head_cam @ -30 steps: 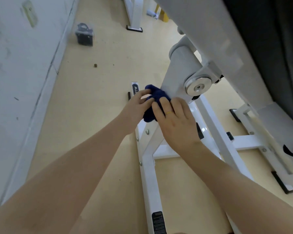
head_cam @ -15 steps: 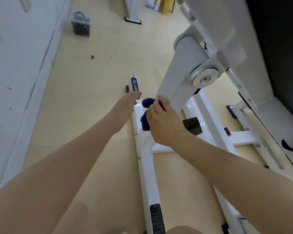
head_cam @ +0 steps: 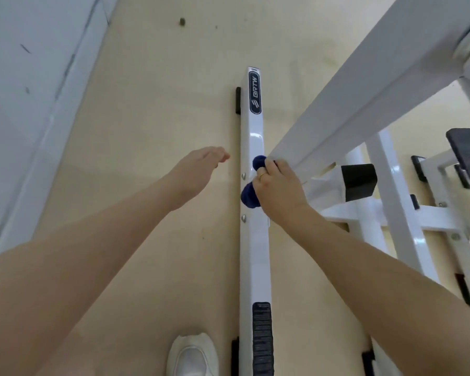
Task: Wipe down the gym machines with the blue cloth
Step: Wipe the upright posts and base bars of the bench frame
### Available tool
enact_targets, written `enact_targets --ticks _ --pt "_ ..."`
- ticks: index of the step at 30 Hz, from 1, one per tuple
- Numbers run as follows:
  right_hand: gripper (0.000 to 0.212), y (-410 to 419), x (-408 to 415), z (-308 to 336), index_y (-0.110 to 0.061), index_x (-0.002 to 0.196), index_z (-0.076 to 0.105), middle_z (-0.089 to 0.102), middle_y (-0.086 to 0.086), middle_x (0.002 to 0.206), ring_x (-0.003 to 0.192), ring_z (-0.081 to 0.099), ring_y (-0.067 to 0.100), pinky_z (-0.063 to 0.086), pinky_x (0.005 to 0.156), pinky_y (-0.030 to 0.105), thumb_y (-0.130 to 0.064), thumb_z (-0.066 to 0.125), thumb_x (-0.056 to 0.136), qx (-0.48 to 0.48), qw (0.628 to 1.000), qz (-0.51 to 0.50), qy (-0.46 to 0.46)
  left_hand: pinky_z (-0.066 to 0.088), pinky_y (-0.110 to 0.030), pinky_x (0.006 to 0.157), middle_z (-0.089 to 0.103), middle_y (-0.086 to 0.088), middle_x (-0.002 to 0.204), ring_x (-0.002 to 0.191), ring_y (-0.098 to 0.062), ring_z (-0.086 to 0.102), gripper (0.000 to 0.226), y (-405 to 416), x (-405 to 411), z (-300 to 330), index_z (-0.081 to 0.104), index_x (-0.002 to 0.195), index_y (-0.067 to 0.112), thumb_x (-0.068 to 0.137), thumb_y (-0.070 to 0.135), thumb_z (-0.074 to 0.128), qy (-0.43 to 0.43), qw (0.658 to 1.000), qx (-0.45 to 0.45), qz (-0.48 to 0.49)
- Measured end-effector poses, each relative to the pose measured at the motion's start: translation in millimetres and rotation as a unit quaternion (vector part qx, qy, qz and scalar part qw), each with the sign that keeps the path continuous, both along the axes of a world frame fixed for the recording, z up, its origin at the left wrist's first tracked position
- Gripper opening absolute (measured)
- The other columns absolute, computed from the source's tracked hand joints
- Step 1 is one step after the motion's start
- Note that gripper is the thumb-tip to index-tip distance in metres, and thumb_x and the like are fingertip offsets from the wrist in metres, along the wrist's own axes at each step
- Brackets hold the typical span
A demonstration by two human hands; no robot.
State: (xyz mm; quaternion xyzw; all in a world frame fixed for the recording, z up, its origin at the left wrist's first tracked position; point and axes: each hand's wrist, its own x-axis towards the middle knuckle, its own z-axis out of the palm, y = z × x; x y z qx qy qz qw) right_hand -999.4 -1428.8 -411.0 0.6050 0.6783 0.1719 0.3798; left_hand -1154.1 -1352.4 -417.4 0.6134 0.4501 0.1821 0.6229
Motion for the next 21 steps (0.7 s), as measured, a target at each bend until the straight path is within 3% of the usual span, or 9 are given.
enact_targets --ticks 2,6,10,14,16,19,21 --pt "0.02 -1 6 8 -0.019 0.057 0.066 0.057 -0.004 0.059 0.072 0.059 0.021 0.039 0.083 0.031 -0.009 0.049 0.053 0.052 0.998 0.015 0.032 0.036 -0.03 0.1 0.056 0.007 0.12 0.111 -0.011 0.05 0.034 -1 -2 -13 0.058 0.115 0.02 0.1 0.03 0.029 0.008 1.0 -0.021 0.01" --pt "0.026 3 9 -6 -0.01 0.068 0.066 0.06 0.005 0.066 0.082 0.06 0.028 0.036 0.093 0.037 0.0 0.042 0.067 0.123 0.991 0.045 0.003 0.035 -0.031 0.102 0.055 0.005 0.123 0.114 -0.012 0.048 0.037 -1 4 -38 0.057 0.119 0.017 0.101 0.031 0.028 0.02 0.998 -0.05 0.02" --pt "0.006 15 -2 -65 -0.021 0.058 0.066 0.059 -0.006 0.06 0.071 0.057 0.016 0.034 0.085 0.029 -0.016 0.066 0.062 -0.019 0.999 0.012 0.037 0.034 -0.032 0.104 0.054 0.005 0.127 0.118 -0.012 0.047 0.04 -2 4 -68 0.056 0.123 0.017 0.1 0.034 0.027 0.029 0.997 -0.066 0.01" --pt "0.017 32 4 -91 -0.013 0.101 0.064 0.06 0.001 0.107 0.108 0.051 0.024 0.032 0.084 0.029 -0.014 0.056 0.086 -0.159 0.978 -0.056 0.121 0.036 -0.029 0.099 0.055 0.005 0.121 0.11 -0.011 0.048 0.039 -5 4 -92 0.056 0.122 0.016 0.101 0.033 0.028 0.021 0.996 -0.087 0.025" --pt "0.022 41 6 -88 -0.014 0.107 0.06 0.058 0.001 0.112 0.111 0.048 0.025 0.032 0.081 0.03 -0.018 0.059 0.086 -0.149 0.979 -0.069 0.118 0.037 -0.027 0.096 0.055 0.006 0.118 0.107 -0.01 0.049 0.039 -7 4 -98 0.056 0.122 0.015 0.101 0.032 0.027 0.021 0.995 -0.09 0.026" --pt "0.024 39 4 -101 -0.01 0.11 0.055 0.059 0.007 0.11 0.111 0.044 0.03 0.03 0.09 0.034 -0.008 0.052 0.086 -0.057 0.985 -0.073 0.148 0.037 -0.026 0.095 0.054 0.007 0.115 0.104 -0.009 0.05 0.039 -10 -1 -110 0.056 0.122 0.014 0.101 0.032 0.027 0.025 0.994 -0.1 0.034" --pt "0.026 26 -1 -124 -0.011 0.113 0.055 0.06 0.008 0.108 0.109 0.045 0.029 0.03 0.09 0.035 -0.009 0.048 0.088 -0.074 0.98 -0.057 0.176 0.037 -0.028 0.097 0.054 0.007 0.115 0.105 -0.01 0.05 0.039 -14 -9 -118 0.056 0.122 0.015 0.1 0.032 0.028 0.035 0.994 -0.1 0.031"
